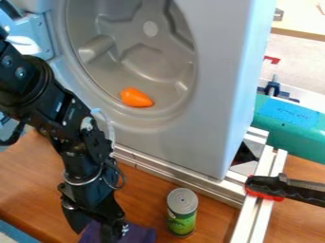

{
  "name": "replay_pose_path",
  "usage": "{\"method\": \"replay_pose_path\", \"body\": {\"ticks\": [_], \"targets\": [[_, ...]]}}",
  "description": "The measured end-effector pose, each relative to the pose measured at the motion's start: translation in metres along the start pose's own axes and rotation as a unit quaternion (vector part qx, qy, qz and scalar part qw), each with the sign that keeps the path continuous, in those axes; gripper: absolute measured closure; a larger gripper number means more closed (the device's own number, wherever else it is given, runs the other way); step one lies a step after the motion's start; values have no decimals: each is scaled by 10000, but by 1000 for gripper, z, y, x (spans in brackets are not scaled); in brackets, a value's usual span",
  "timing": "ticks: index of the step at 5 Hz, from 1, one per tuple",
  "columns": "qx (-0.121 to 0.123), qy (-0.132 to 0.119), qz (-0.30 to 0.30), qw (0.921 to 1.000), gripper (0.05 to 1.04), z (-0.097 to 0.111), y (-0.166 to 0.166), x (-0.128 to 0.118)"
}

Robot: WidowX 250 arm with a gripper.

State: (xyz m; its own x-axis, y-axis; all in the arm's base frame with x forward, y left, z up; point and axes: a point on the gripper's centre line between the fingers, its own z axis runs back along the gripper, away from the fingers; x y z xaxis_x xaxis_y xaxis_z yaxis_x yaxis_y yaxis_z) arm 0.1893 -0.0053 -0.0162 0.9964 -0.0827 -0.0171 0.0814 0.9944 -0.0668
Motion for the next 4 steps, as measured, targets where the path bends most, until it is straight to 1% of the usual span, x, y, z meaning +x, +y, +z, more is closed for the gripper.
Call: {"method": "replay_pose_path", "body": {"ticks": [1, 2, 3, 4], "targets": [[-9, 60, -4, 10000, 83, -3, 0, -2], [-103, -126, 135, 9998, 83, -7, 3, 2], [-255, -196, 230, 9992, 83, -16, 1, 5], [-217, -144, 256, 9993, 83, -28, -1, 8]]}}
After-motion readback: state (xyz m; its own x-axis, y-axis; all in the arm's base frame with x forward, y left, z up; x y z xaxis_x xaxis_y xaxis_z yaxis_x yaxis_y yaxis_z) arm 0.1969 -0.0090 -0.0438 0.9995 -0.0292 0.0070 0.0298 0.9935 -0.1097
